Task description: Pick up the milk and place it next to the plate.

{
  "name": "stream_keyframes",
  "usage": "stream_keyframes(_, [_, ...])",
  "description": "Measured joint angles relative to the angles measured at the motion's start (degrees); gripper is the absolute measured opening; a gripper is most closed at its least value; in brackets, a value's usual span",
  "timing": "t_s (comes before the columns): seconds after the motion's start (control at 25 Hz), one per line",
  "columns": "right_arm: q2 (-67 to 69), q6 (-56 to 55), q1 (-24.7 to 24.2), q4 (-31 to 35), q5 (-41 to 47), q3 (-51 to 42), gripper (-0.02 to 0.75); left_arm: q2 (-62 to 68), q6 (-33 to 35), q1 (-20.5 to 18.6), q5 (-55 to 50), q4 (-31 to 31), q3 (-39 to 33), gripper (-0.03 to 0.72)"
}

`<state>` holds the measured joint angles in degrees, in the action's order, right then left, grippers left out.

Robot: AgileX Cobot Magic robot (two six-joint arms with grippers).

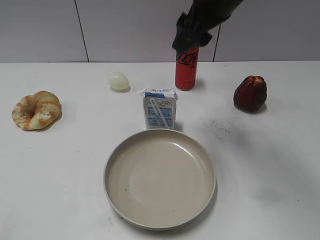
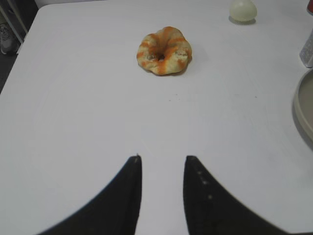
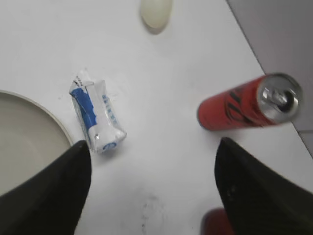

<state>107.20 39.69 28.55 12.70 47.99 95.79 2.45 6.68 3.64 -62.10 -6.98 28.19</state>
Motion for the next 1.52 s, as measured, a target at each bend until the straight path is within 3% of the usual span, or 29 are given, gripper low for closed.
stream_keyframes(0.2, [-9.40, -20.27, -1.00, -9.40, 9.29, 0.02, 0.594, 0.00, 0.00, 0.00, 0.00, 0.00, 0.00, 0.228])
stream_keyframes(0.44, [-19.19, -34.13, -7.15, -11.49, 18.09, -5.88, 0.594, 0.00, 0.00, 0.00, 0.00, 0.00, 0.00, 0.228])
stream_keyframes(0.68, [-32.58, -37.21, -11.98, -12.16, 17.42, -23.53, 0.593, 0.00, 0.00, 0.00, 0.00, 0.00, 0.00, 0.228])
stream_keyframes(1.16, [-66.51, -42.22, -12.41, -9.92, 10.61, -58.83, 0.593, 0.00, 0.00, 0.00, 0.00, 0.00, 0.00, 0.228])
stream_keyframes(1.52, [-90.81, -42.24, -12.41, -10.12, 10.67, -69.98, 0.592, 0.00, 0.00, 0.00, 0.00, 0.00, 0.00, 0.228])
